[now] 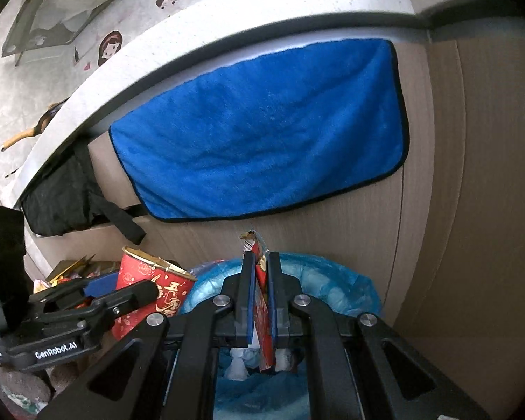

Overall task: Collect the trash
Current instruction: 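Open both grippers to drop the cup and wrapper into the bin, then return to the table and grasp the crumpled white tissue with the left gripper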

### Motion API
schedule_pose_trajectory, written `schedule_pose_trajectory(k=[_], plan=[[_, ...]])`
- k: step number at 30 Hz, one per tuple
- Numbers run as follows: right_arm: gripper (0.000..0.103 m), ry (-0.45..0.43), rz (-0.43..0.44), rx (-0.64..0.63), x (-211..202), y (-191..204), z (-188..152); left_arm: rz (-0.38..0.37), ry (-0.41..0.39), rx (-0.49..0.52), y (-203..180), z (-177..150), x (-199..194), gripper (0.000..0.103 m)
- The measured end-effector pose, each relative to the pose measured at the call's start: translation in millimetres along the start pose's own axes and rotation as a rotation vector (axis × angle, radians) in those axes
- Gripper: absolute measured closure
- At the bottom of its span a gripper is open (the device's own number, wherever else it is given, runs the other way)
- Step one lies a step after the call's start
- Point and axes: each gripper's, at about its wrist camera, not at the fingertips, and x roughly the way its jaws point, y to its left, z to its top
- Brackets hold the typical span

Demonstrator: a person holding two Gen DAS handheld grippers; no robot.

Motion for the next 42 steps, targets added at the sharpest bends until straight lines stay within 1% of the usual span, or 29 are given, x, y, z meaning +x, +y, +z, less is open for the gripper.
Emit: schedule_pose_trajectory(k=[8, 9, 10, 12, 13, 14, 15, 16, 18, 21, 24, 27, 29, 30, 33, 34, 36, 39, 42], plan=[[0.097, 0.043, 0.006, 0.025, 18.1, -6.2, -7.4, -0.024, 0.031, -0.051, 15.1, -0.8, 19.6, 0.050], [0.097, 0.049, 0.005, 0.024, 20.3, -6.0, -8.7, -0.037, 0.038, -0.056, 17.0, -0.8, 22.1, 0.046], [0.094, 0.056, 0.014, 0.024, 22.8, -5.7, -10.8, -0.064, 0.045, -0.066, 19.1, -0.9, 24.3, 0.044], [0.092, 0.060, 0.026, 0.024, 24.6, -4.3, -13.7, -0.116, 0.054, -0.099, 26.1, -1.3, 27.2, 0.040], [0.083, 0.059, 0.007, 0.020, 25.0, -2.5, -15.5, -0.114, 0.052, -0.103, 28.3, -1.1, 26.5, 0.037], [0.064, 0.058, -0.004, 0.014, 24.8, -1.3, -16.5, -0.105, 0.046, -0.104, 30.4, -0.8, 25.4, 0.035], [0.053, 0.053, -0.016, 0.012, 23.5, -0.3, -17.7, -0.094, 0.039, -0.104, 33.4, 0.1, 22.8, 0.033], [0.038, 0.045, -0.024, 0.013, 21.8, 0.2, -18.4, -0.093, 0.036, -0.106, 35.2, 0.7, 20.9, 0.031], [0.037, 0.012, -0.043, 0.017, 14.6, 1.4, -20.1, -0.089, 0.027, -0.122, 42.9, 3.1, 12.9, 0.028], [0.037, 0.009, -0.058, 0.007, 7.9, 5.7, -18.6, -0.068, 0.008, -0.125, 52.4, 6.0, -5.2, 0.028], [0.037, 0.011, -0.063, -0.016, 1.3, 16.3, -17.4, -0.011, -0.028, -0.110, 64.1, 7.0, -30.7, 0.028], [0.037, -0.004, -0.080, -0.060, -8.1, 35.0, -17.2, 0.065, -0.065, -0.091, 82.9, 2.2, -68.8, 0.028], [0.037, -0.012, -0.070, -0.080, -13.5, 49.7, -16.6, 0.113, -0.104, -0.080, 97.7, -3.5, -95.9, 0.028], [0.037, -0.017, -0.060, -0.089, -16.4, 59.7, -16.1, 0.148, -0.128, -0.068, 105.5, -7.7, -112.6, 0.028], [0.036, -0.023, -0.029, -0.116, -20.9, 90.3, -15.0, 0.216, -0.153, -0.049, 125.3, -17.6, -150.1, 0.028], [0.035, -0.024, -0.018, -0.125, -22.2, 100.9, -15.4, 0.249, -0.157, -0.052, 136.2, -22.6, -167.1, 0.028], [0.034, -0.022, 0.011, -0.150, -23.8, 125.2, -16.8, 0.291, -0.166, -0.066, 153.5, -29.9, -192.9, 0.028], [0.031, -0.018, 0.045, -0.193, -23.8, 160.5, -20.2, 0.370, -0.200, -0.100, 187.7, -43.8, -239.9, 0.028], [0.025, -0.008, 0.085, -0.244, -19.5, 200.0, -24.9, 0.452, -0.225, -0.144, 222.7, -57.2, -281.9, 0.028]])
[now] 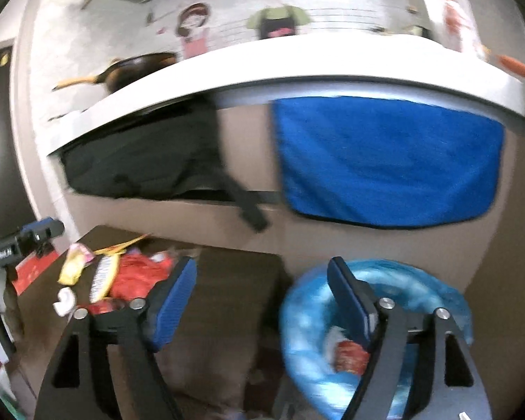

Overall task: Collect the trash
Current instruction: 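Return to the table and grasp the crumpled white tissue with the left gripper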

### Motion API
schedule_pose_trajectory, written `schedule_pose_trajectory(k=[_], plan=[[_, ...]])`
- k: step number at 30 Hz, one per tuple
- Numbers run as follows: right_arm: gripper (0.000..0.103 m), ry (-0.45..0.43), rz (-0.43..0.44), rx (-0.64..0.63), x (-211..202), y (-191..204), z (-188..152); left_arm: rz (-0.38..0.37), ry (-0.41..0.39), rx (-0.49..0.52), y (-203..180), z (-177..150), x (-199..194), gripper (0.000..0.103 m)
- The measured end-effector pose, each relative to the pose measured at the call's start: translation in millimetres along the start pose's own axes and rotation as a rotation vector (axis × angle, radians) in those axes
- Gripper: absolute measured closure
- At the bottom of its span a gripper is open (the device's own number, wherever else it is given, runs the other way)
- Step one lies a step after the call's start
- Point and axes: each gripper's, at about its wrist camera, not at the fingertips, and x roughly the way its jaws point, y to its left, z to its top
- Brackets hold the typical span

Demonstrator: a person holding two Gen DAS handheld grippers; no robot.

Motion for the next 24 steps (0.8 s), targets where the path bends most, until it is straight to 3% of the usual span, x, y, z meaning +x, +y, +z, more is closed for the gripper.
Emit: schedule_pose_trajectory(k=[6, 12, 16, 24], plan=[[0.025, 0.046, 0.103, -0.075, 25.7, 70.9, -2.4, 0.136, 0.018, -0.076, 82.0, -12.3, -26.8, 0.028], [0.025, 0.120, 0.185, -0.089, 53.4, 110.5, -6.9, 0.120, 0.144, -0.175, 126.2, -49.4, -10.5, 0.028], [0.025, 0.131, 0.169, -0.126, 61.2, 125.3, -9.4, 0.070, 0.233, -0.182, 112.3, -82.6, 10.6, 0.028], [0.025, 0.178, 0.170, -0.107, 76.2, 126.0, -14.5, 0.144, 0.309, -0.144, 86.6, -107.5, 55.6, 0.031]])
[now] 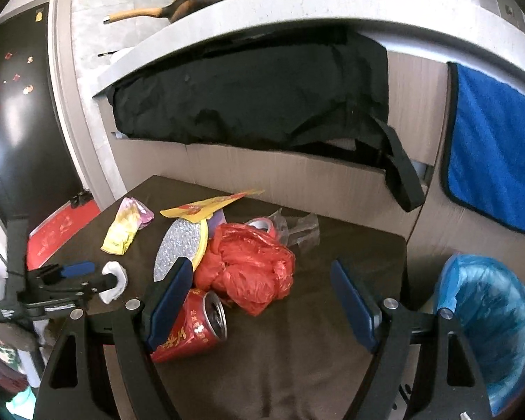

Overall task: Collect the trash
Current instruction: 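Return to the table and grasp the crumpled white tissue with the left gripper, then grasp the pink-yellow snack bag with the right gripper while the left holds the tissue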

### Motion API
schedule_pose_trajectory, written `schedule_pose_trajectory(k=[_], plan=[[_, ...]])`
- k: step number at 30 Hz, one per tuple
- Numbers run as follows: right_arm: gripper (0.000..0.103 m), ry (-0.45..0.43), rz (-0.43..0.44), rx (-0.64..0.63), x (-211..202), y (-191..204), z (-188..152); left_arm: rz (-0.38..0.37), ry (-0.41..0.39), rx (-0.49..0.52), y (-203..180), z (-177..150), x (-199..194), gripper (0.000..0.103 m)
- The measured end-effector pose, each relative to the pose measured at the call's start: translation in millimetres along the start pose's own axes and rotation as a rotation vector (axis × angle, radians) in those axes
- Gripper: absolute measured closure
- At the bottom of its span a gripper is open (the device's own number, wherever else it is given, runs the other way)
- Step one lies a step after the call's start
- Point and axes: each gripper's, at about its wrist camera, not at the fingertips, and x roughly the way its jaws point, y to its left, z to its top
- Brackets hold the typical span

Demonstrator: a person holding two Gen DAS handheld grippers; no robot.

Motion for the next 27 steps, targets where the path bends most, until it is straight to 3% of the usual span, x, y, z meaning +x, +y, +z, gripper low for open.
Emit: schedule_pose_trajectory(k=[3, 7, 9, 13, 21, 27], plan=[[0.025, 0.013, -0.009, -0.005, 6.3, 0.6, -2.1, 0.001, 0.019, -0.017, 2.0, 0.6, 9.6, 0.036], [0.025, 0.037, 0.002, -0.002, 18.7, 6.8, 1.7, -0.054, 0.056, -0.069, 14.6, 0.3, 18.5, 0.070], [0.025, 0.043, 0.015, -0.007, 23.6, 14.1, 5.6, -0.080, 0.047, -0.087, 23.1, 0.8, 12.4, 0.071], [0.025, 0.043, 0.046, -0.048, 32.8, 45.2, 19.6, -0.060, -0.023, -0.109, 48.0, 0.3, -13.7, 0.072], [0.025, 0.071, 0.169, -0.093, 71.2, 123.4, 42.5, 0.117, -0.181, -0.117, 112.1, -6.6, -79.0, 0.072], [0.025, 0.166, 0.239, -0.063, 127.6, 178.7, 40.8, 0.159, -0.219, -0.102, 134.1, -18.0, -94.6, 0.072]])
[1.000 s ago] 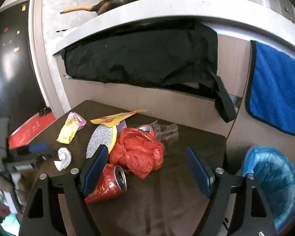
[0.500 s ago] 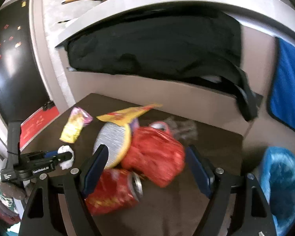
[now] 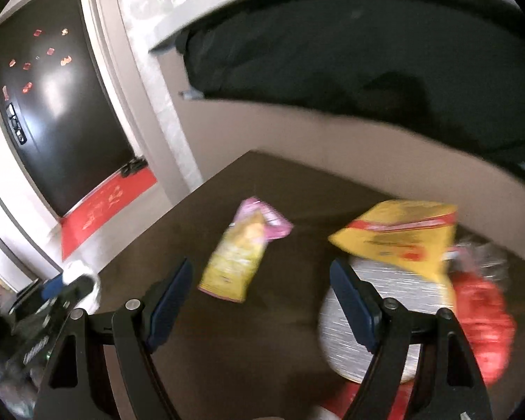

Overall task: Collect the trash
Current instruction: 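Grasp the pink-yellow snack bag with the right gripper while the left holds the tissue, then carry the white tissue and snack bag over the blue bin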

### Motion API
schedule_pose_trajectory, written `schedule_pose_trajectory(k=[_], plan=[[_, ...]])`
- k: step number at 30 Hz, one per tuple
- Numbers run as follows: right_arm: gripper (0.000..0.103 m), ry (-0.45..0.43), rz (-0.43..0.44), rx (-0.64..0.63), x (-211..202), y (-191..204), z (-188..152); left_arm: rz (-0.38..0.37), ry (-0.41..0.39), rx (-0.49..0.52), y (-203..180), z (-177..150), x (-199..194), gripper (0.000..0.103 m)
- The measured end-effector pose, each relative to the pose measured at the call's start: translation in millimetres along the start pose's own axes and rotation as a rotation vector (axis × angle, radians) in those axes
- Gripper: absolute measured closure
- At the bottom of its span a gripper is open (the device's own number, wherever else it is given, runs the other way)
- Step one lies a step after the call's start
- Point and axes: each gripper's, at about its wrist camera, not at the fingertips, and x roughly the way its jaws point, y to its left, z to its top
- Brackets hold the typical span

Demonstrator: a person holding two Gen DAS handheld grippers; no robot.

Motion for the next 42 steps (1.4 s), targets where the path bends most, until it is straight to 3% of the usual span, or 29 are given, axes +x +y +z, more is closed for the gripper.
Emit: schedule_pose_trajectory(k=[7, 13, 15, 18, 20, 23, 31, 42], plan=[[0.025, 0.066, -0.034, 0.025, 69.0, 28.8, 8.0, -0.003, -0.010, -0.037, 13.9, -5.0, 0.1, 0.072], [0.031, 0.118, -0.091, -0.012, 103.0, 33.6, 12.0, -0.023, 0.007, -0.067, 19.5, -8.4, 6.3, 0.072], [0.038, 0.140, -0.084, -0.007, 109.5, 30.8, 14.4, -0.026, 0.012, -0.069, 20.1, -8.2, 8.3, 0.072], [0.066, 0.176, -0.061, -0.022, 115.1, 29.3, 14.2, -0.032, 0.017, -0.067, 18.0, -7.0, 8.8, 0.072], [0.071, 0.174, -0.047, -0.031, 111.5, 28.3, 14.7, -0.034, 0.016, -0.061, 15.0, -4.3, 9.2, 0.072], [0.076, 0.156, -0.012, -0.037, 92.3, 26.5, 14.0, -0.044, 0.010, -0.049, 9.5, 0.0, 8.3, 0.072], [0.077, 0.014, 0.027, -0.055, -16.9, 7.0, 9.4, -0.130, -0.037, 0.011, -39.6, 19.7, -6.1, 0.072], [0.077, -0.194, -0.064, -0.064, -151.8, -45.6, -5.6, -0.277, -0.114, 0.122, -139.4, 47.8, -46.0, 0.072]])
